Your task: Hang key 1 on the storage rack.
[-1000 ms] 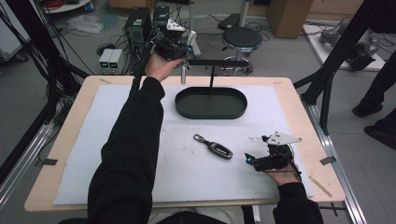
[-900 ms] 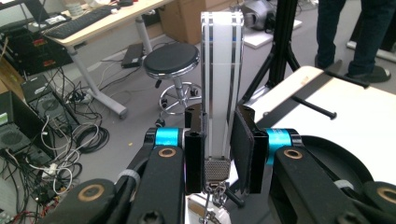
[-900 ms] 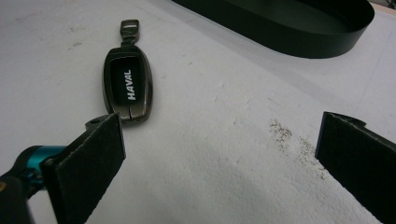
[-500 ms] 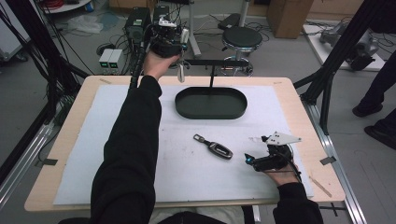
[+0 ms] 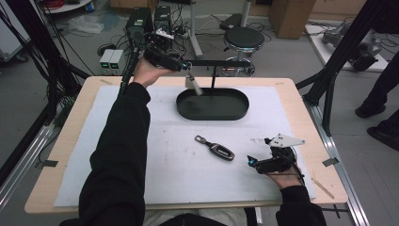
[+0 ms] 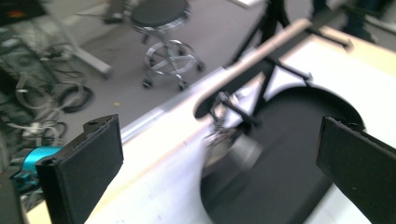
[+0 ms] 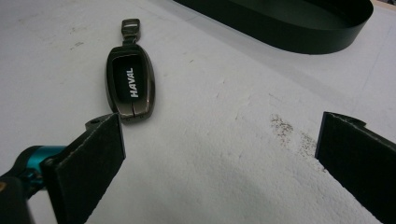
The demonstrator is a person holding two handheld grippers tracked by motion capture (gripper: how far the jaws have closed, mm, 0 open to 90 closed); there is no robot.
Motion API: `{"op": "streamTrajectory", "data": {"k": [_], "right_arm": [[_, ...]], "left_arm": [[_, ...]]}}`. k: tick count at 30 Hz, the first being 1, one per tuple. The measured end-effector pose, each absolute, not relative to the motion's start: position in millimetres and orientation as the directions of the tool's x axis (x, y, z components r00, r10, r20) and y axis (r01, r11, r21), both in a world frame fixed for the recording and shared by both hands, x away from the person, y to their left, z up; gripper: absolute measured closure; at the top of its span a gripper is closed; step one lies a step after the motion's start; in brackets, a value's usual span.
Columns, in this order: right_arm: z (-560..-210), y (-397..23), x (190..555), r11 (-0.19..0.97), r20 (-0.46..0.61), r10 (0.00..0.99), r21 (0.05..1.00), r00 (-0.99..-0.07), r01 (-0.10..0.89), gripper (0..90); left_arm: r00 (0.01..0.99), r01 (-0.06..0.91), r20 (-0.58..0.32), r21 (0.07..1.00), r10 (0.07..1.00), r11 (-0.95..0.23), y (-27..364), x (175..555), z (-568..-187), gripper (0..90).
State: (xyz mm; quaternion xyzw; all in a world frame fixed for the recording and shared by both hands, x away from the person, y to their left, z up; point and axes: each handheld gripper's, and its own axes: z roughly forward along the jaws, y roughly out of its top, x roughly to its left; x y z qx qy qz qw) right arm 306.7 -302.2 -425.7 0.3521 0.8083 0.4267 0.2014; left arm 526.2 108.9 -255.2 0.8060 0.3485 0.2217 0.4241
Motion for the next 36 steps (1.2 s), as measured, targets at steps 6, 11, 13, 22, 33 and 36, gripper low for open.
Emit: {"op": "streamTrajectory", "data": {"k": [6, 11, 13, 22, 33, 36], "right_arm": [[-426, -302, 306, 0.388, -0.025, 0.744, 0.830, -0.668, 0.401, 0.8], [-426, -303, 306, 0.391, -0.030, 0.747, 0.828, -0.664, 0.402, 0.8], [-426, -302, 306, 0.391, -0.028, 0.748, 0.827, -0.664, 0.405, 0.8], [-428, -303, 305, 0.396, -0.034, 0.749, 0.823, -0.661, 0.406, 0.8], [-428, -303, 305, 0.397, -0.036, 0.750, 0.823, -0.661, 0.406, 0.8], [-428, -302, 305, 0.398, -0.035, 0.750, 0.821, -0.660, 0.409, 0.8]], "left_arm": [[0.659, 0.366, 0.038, 0.856, 0.751, -0.364, 123, 512, -263, 1.7], [0.681, 0.352, 0.029, 0.863, 0.732, -0.362, 129, 500, -271, 1.7], [0.687, 0.349, 0.029, 0.863, 0.726, -0.364, 130, 496, -274, 1.7], [0.692, 0.348, 0.019, 0.867, 0.721, -0.357, 146, 471, -294, 1.7], [0.662, 0.357, 0.047, 0.858, 0.748, -0.370, 171, 443, -306, 1.7], [0.673, 0.370, 0.037, 0.848, 0.739, -0.380, 177, 436, -308, 1.7]]}}
